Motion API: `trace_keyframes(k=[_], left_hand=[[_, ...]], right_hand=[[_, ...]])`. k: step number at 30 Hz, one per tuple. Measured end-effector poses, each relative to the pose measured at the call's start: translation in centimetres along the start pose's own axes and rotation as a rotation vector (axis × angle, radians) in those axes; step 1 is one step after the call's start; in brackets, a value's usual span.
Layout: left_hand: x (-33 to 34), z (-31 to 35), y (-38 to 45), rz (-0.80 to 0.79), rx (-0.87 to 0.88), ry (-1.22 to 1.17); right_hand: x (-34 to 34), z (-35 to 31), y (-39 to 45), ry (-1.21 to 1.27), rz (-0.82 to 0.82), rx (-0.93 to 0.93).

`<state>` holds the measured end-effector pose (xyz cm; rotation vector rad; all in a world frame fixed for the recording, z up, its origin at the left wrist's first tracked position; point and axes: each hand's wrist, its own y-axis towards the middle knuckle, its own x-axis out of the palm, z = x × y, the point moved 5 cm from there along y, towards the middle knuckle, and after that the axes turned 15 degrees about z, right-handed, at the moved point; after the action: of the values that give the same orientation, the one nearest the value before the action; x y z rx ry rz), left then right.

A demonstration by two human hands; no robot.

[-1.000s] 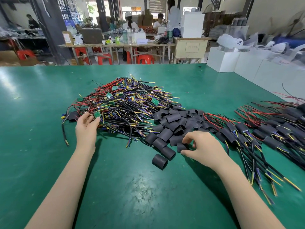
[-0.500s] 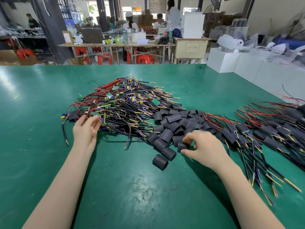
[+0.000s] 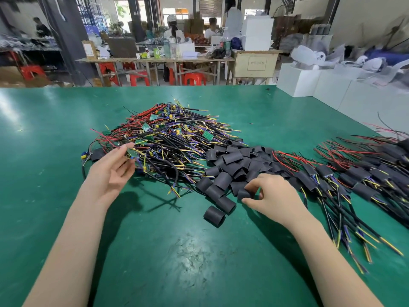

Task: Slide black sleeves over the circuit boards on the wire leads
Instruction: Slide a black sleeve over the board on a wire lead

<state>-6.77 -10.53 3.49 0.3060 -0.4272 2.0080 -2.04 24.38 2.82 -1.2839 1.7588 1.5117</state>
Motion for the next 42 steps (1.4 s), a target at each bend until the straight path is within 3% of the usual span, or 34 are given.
trace_keyframes(k=[4,7,9,11,14,15,16,19,23,27,30,34,38,42], left_hand=[[1.2,0.7,-1.2,-0.052,0.039,-0.225],[1.8,0.9,-1.9,-0.093,-0.142,-0.68],[1.7,0.7,-1.8,-0.068,-0.217,-0.852],[1.4,0.3,-1.7,0.013,-0.113,-0.716],[1.5,0.9,-2.5,0.108,0.333,-0.172],[1.8,0.9,-2.7,0.087,0.395,-0.12],[2.0,0.9,-2.9,0.061,0.38,-0.144],[2.8,0.5,-3.1,0.001,0.124,-0.38],[2.8,-0.1,-3.2,0.051,-0.1,-0.648],[2.3,0.5,-2.9,0.085,-0.115,-0.7],[2.7,0.1,-3.0,0.063,-0.159,-0.689],[4.0,-0.7,-4.1,-0.041,-0.236,-0.643],[4.9,-1.7,-5.0,-0.109,-0.278,-0.608],[4.3,-1.8,-4.0,-0.085,-0.121,-0.48]], right_hand=[[-0.1,0.0,0.1,0.037,0.017,0.012],[-0.2,0.0,0.2,0.057,0.024,0.009],[-0.2,0.0,0.2,0.068,0.031,0.012],[-0.2,-0.1,0.3,0.076,0.04,0.012],[-0.2,-0.1,0.2,0.074,0.046,0.009],[-0.2,-0.2,0.3,0.078,0.049,0.011],[-0.2,-0.2,0.3,0.082,0.053,0.011],[-0.3,-0.3,0.3,0.109,0.073,0.008],[-0.5,-0.3,0.4,0.135,0.122,0.015],[-0.9,-0.7,0.4,0.241,0.178,0.012],[-0.7,-1.9,0.1,0.498,0.176,0.054],[1.1,-4.2,-0.7,1.009,-0.092,0.251],[2.3,-5.9,-1.5,1.093,-0.236,0.239],[2.3,-6.1,-1.4,1.226,-0.25,0.298]])
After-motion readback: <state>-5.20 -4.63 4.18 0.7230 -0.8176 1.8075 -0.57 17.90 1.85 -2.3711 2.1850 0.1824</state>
